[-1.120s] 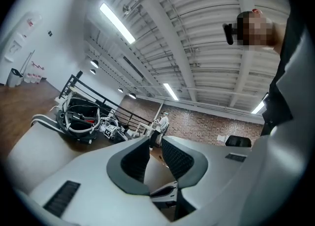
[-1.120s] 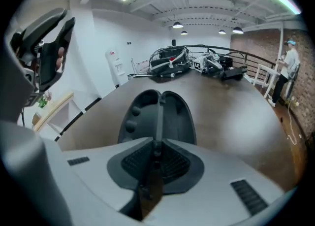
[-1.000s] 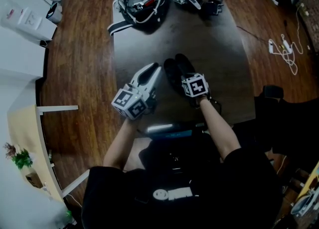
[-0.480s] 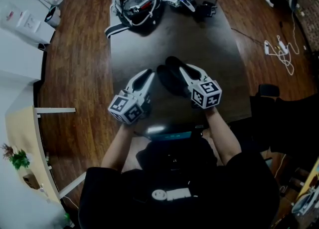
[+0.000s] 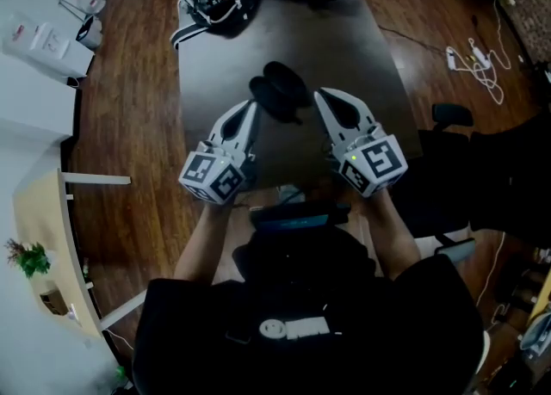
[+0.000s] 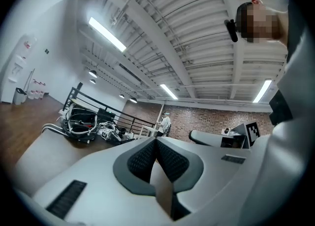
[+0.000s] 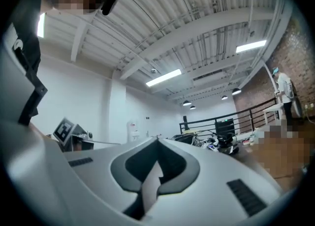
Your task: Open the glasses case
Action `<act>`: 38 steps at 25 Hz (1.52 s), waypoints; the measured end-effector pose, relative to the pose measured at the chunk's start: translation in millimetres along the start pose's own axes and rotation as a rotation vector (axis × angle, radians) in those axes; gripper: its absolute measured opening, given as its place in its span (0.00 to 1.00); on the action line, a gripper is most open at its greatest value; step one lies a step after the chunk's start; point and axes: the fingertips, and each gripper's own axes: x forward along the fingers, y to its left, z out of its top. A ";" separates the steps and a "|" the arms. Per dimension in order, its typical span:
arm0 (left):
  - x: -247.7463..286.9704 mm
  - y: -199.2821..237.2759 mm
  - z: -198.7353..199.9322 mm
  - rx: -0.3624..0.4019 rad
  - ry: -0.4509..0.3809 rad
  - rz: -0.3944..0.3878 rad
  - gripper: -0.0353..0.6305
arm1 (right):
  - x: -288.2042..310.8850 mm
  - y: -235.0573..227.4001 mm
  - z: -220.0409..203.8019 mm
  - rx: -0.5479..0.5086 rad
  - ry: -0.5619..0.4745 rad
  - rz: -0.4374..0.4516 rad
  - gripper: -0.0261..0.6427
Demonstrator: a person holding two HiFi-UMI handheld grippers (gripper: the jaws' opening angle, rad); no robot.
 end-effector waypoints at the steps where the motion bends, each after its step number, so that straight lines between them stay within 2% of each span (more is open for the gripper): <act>1: -6.9 -12.5 -2.4 0.003 -0.005 0.005 0.05 | -14.0 5.5 0.3 -0.009 0.000 -0.004 0.04; 6: -42.3 -77.2 -20.4 0.004 -0.010 0.000 0.05 | -84.3 40.6 -4.3 -0.048 0.013 0.000 0.04; 11: -86.0 -144.6 -43.8 0.013 -0.004 -0.012 0.05 | -154.5 73.5 -4.8 -0.039 0.009 -0.019 0.04; 17: -131.1 -207.0 -55.4 0.071 0.005 0.000 0.06 | -212.5 117.5 -4.4 -0.039 -0.001 0.000 0.04; 28: -199.6 -255.9 -60.1 0.141 0.015 -0.054 0.06 | -262.4 197.6 -14.0 -0.028 0.012 0.009 0.04; 33: -262.1 -271.6 -58.3 0.123 -0.001 -0.056 0.06 | -283.9 257.0 -22.1 -0.027 0.024 0.005 0.05; 38: -337.1 -292.3 -62.3 0.136 -0.012 -0.044 0.06 | -312.2 325.6 -31.1 -0.033 0.022 -0.001 0.05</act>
